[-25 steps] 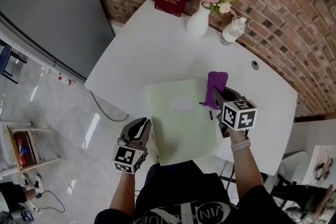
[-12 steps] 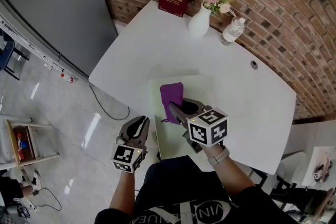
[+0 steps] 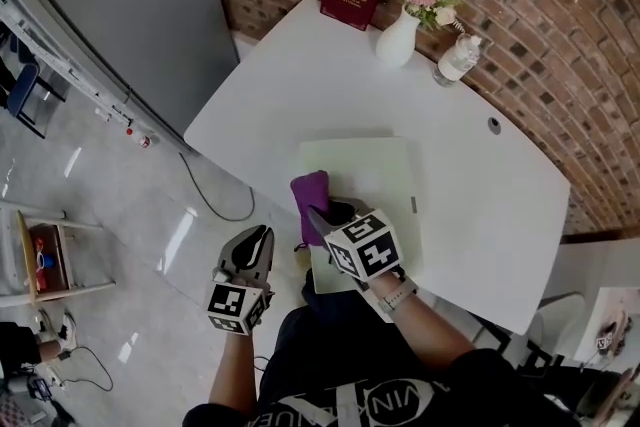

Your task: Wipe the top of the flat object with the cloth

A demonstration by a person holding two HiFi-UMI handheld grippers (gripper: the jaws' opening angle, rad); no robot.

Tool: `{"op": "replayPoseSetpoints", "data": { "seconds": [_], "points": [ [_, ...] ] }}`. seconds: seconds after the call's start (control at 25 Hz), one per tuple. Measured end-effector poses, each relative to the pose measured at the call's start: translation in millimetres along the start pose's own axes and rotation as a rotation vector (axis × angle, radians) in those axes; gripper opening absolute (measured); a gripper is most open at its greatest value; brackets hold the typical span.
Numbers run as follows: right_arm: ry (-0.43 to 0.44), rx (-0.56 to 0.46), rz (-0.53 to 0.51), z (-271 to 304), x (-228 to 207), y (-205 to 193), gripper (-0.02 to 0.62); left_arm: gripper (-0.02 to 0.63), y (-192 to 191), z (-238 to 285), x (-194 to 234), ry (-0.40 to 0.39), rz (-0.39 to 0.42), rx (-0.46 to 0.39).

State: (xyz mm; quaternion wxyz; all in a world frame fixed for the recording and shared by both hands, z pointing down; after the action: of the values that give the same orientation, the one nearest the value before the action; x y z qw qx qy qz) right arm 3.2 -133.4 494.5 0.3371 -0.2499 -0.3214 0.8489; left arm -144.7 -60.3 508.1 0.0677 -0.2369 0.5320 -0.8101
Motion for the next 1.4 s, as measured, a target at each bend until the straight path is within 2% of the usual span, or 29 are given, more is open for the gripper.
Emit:
{"op": "replayPoseSetpoints", "data": {
  "seconds": [0.36, 0.84, 1.08, 1.4],
  "points": [
    [-0.147, -0.011, -0.050, -23, -27, -13, 0.071, 0.037, 2, 4, -9, -0.051, 0.015, 0.011],
    [-0.312, -0.030, 0.041, -76, -81, -50, 0.083, 0.037, -1, 25, -28, -0.124, 0.034, 0.046],
    [-0.374, -0.013, 0.020, -99, -100, -66, 0.083, 0.037, 1, 38, -40, -0.162, 0.052, 0.053],
    [-0.476, -0.006, 0.093, -140, -129, -97, 0.081, 0.037, -1, 53, -55, -0.210, 0.060, 0.070]
  ]
}}
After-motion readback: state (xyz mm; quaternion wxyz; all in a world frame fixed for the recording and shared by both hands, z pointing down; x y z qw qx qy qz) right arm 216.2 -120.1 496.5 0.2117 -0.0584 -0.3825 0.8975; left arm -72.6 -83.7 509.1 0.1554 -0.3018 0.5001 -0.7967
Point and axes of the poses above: the fingertips, and each gripper's own axes: z forward along the fingers, x to its left, y out of its top, the point moved 6 cm from there along -z, backward along the fingers, and after that the axes turned 5 degrees about -z, right-handed, at the moved point
